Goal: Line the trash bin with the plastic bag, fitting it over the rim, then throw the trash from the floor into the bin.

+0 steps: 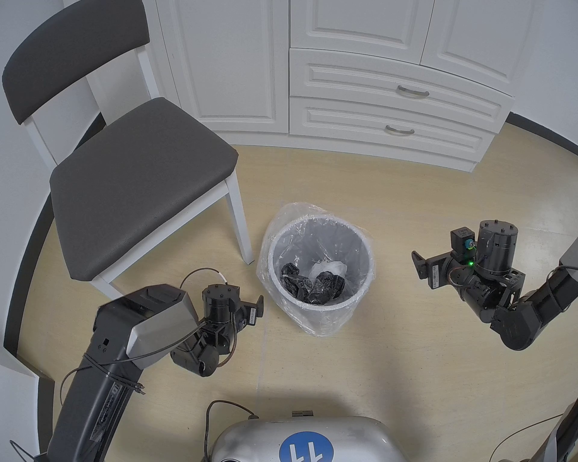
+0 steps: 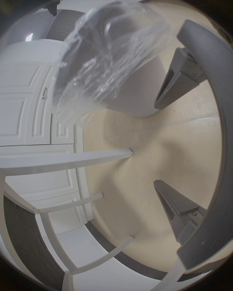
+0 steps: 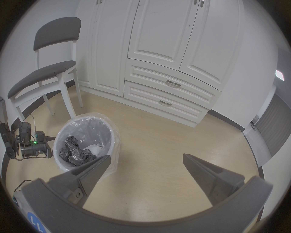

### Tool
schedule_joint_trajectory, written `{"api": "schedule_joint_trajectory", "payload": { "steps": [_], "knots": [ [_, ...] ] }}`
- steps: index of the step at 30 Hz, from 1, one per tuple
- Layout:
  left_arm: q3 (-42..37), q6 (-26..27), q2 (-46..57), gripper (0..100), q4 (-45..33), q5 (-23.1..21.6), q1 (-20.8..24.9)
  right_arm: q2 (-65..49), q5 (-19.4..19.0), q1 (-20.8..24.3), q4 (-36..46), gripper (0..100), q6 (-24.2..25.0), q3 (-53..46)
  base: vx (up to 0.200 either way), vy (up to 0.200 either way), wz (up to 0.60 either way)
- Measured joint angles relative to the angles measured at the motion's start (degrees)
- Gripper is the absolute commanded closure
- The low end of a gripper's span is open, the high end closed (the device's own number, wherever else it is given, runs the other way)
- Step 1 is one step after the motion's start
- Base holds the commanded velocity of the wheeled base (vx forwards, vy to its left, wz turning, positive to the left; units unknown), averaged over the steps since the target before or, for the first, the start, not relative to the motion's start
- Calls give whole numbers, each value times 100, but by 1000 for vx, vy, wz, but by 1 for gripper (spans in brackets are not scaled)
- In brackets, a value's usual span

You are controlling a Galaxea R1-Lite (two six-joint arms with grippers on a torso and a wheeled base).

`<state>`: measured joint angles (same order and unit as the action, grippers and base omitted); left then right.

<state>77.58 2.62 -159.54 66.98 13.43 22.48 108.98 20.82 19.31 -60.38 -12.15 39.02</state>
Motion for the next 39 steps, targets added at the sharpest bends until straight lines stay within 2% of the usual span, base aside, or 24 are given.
{"api": "schedule_joint_trajectory", "payload": {
  "steps": [9, 14, 22, 27, 34, 39],
  "knots": [
    [-2263, 41, 1243, 0, 574, -9, 95, -184, 9, -10, -110, 0, -68, -123, 0, 0, 0],
    [-3472, 55, 2376, 0, 947, -9, 400, -407, 9, -90, -154, 0, -144, -247, 0, 0, 0],
    [-4901, 55, 4206, 0, 1513, 17, 1057, -800, 4, -319, -243, 0, -178, -446, 0, 0, 0],
    [-5374, 82, 5346, 0, 1681, 63, 1252, -1058, 2, -424, -558, 0, -172, -631, 0, 0, 0],
    [-5570, 115, 7142, 0, 1051, 101, 1086, -1287, 52, -372, -1385, 0, -167, -1041, 0, 0, 0],
    [-5482, 128, 8493, 0, -411, 117, 839, -1541, 173, -280, -1882, 0, -172, -1482, 0, 0, 0]
  ]
}}
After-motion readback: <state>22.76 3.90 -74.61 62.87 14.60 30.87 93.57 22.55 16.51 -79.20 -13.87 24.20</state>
